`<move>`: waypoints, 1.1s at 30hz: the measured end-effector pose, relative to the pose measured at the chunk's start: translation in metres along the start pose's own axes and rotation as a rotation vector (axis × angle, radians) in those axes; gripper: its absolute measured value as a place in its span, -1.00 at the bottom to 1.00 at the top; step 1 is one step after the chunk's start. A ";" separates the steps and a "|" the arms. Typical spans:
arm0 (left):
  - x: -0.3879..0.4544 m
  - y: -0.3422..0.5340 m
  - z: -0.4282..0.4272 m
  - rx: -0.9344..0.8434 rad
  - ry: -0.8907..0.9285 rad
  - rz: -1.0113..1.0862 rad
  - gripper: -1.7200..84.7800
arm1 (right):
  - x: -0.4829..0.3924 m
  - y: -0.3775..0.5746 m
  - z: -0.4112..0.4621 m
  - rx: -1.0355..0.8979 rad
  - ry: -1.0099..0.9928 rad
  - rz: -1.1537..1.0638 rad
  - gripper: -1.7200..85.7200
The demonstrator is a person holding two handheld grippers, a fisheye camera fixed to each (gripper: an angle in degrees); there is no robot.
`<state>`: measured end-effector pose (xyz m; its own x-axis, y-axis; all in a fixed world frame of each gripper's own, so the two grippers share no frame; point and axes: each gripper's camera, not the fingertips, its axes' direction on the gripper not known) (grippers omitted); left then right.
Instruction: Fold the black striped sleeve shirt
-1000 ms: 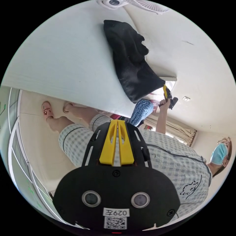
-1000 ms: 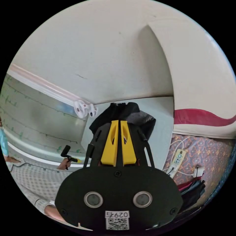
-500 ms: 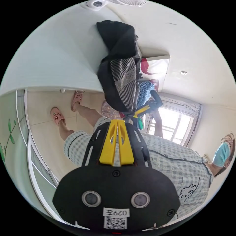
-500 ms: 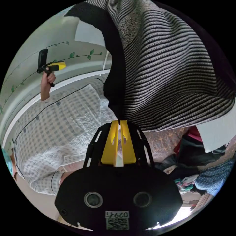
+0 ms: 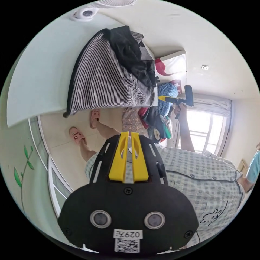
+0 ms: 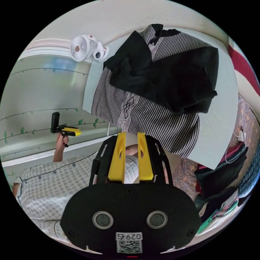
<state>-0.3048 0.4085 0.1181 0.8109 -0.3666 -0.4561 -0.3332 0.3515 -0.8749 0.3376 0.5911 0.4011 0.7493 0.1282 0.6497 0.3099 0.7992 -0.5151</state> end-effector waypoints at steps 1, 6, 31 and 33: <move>0.016 -0.021 0.005 -0.004 -0.031 0.025 -0.90 | 0.002 -0.005 0.002 0.005 0.007 0.007 -0.80; 0.072 -0.111 0.040 -0.043 -0.190 0.088 -0.87 | 0.010 -0.027 0.017 -0.011 -0.015 0.020 -0.70; 0.206 -0.332 0.238 -0.115 -0.681 -0.184 -0.98 | 0.120 0.025 -0.116 0.314 0.374 0.144 -0.96; 0.211 -0.343 0.245 -0.121 -0.661 -0.192 -0.98 | 0.136 0.023 -0.114 0.260 0.285 0.173 -0.96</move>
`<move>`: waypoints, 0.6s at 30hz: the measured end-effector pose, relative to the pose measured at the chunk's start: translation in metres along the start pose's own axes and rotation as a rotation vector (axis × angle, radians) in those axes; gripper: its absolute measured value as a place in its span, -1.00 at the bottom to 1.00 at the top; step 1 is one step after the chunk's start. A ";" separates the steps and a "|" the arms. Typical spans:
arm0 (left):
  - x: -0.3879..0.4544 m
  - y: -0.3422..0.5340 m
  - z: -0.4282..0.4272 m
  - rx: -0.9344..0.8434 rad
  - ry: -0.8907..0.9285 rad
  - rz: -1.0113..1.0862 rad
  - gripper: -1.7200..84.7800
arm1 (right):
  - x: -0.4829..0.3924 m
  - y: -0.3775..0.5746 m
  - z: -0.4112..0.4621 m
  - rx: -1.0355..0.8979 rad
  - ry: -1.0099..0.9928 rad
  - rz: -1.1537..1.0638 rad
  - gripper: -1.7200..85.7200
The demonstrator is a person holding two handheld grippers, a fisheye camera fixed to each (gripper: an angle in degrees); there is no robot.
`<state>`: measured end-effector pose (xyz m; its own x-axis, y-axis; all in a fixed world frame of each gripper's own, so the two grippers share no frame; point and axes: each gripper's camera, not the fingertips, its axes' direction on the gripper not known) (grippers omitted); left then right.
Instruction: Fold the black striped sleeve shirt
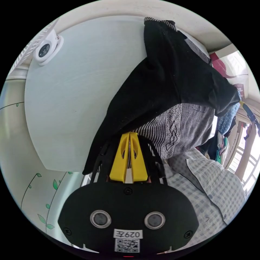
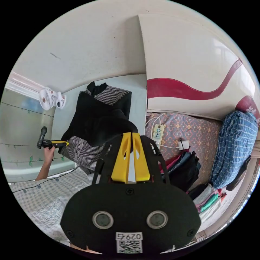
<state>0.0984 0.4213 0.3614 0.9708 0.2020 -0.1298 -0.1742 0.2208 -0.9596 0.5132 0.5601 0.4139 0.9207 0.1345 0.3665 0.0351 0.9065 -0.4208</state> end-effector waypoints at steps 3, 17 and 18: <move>0.014 -0.017 0.001 -0.035 0.020 0.016 -0.98 | -0.009 -0.001 0.029 -0.120 -0.089 -0.062 -0.96; 0.113 -0.089 0.011 -0.202 -0.086 0.091 -0.98 | -0.116 0.015 0.201 -0.536 0.031 -0.337 -0.97; 0.120 -0.090 0.012 -0.199 -0.109 0.094 -0.98 | -0.120 0.015 0.205 -0.541 0.052 -0.351 -0.97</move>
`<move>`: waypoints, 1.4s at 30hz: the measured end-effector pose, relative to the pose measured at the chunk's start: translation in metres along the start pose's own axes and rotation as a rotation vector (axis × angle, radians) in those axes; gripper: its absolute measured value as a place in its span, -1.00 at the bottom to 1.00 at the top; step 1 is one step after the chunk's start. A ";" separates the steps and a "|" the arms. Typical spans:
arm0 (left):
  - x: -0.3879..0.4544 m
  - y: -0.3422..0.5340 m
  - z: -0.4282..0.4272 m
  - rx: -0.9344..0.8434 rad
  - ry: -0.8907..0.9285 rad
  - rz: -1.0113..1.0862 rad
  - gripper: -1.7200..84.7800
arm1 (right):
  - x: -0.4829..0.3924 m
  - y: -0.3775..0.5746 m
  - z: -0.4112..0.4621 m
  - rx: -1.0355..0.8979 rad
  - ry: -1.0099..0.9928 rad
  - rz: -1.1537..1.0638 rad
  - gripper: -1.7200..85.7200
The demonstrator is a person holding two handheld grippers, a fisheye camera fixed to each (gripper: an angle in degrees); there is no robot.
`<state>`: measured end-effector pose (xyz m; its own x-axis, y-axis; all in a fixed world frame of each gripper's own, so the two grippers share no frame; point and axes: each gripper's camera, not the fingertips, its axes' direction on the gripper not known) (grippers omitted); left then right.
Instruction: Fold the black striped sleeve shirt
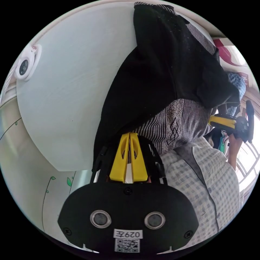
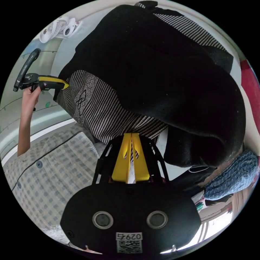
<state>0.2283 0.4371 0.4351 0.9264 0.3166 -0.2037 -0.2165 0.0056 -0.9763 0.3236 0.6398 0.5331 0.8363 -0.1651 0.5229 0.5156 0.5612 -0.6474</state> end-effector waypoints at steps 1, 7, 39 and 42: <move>0.014 -0.003 -0.001 0.004 -0.049 0.004 -0.98 | -0.007 -0.005 0.006 -0.017 0.044 -0.009 -0.97; 0.081 -0.019 0.003 -0.005 -0.279 0.017 -0.98 | -0.028 -0.029 0.035 -0.078 0.153 -0.033 -0.97; 0.183 -0.064 0.018 -0.021 -0.404 0.074 -0.98 | -0.072 -0.079 0.114 -0.017 0.260 -0.002 -0.97; 0.182 -0.066 0.018 -0.020 -0.387 0.069 -0.98 | -0.075 -0.081 0.116 -0.013 0.259 0.000 -0.97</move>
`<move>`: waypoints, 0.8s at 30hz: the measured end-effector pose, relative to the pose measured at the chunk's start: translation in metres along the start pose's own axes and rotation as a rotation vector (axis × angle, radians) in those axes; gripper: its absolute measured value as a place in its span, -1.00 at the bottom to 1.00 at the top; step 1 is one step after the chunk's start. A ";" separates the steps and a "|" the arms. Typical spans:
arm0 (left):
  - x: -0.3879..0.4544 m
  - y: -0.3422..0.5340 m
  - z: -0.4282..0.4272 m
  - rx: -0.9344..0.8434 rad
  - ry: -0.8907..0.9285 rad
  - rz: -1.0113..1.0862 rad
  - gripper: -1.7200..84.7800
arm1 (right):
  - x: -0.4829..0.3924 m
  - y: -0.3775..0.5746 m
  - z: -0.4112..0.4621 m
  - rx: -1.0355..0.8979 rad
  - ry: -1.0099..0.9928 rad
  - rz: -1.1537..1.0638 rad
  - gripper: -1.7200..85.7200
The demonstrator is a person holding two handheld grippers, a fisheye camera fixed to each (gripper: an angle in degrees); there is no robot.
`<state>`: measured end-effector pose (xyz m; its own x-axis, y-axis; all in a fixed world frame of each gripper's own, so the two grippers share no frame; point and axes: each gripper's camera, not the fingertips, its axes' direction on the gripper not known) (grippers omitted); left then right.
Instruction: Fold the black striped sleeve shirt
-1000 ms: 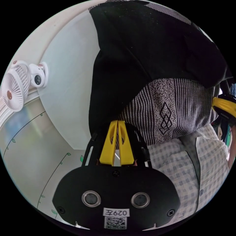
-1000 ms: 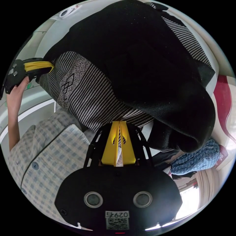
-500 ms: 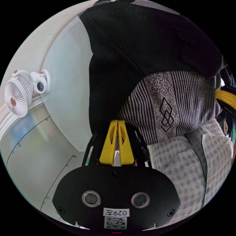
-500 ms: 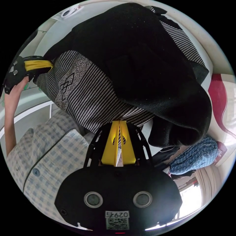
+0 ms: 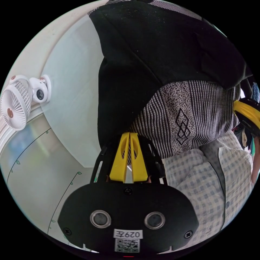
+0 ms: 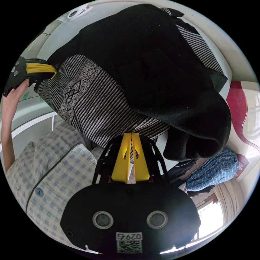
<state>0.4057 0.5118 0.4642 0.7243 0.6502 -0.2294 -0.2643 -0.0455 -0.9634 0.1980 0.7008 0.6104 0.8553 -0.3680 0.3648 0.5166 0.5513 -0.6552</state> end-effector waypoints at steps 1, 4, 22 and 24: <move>-0.001 -0.001 0.000 0.000 0.006 -0.001 -0.98 | -0.001 0.000 0.000 0.002 -0.001 0.000 -0.98; -0.001 -0.003 0.001 -0.001 0.013 0.000 -0.98 | -0.002 -0.001 -0.001 0.008 -0.006 0.002 -0.98; -0.017 -0.014 0.003 -0.015 0.040 0.015 -0.98 | -0.024 0.002 -0.026 -0.063 0.091 -0.025 -0.98; -0.021 -0.014 0.003 -0.014 0.050 0.014 -0.98 | -0.027 0.006 -0.031 -0.057 0.117 -0.035 -0.98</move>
<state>0.3925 0.5010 0.4827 0.7515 0.6110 -0.2488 -0.2657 -0.0648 -0.9619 0.1763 0.6910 0.5763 0.8246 -0.4731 0.3102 0.5399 0.4943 -0.6813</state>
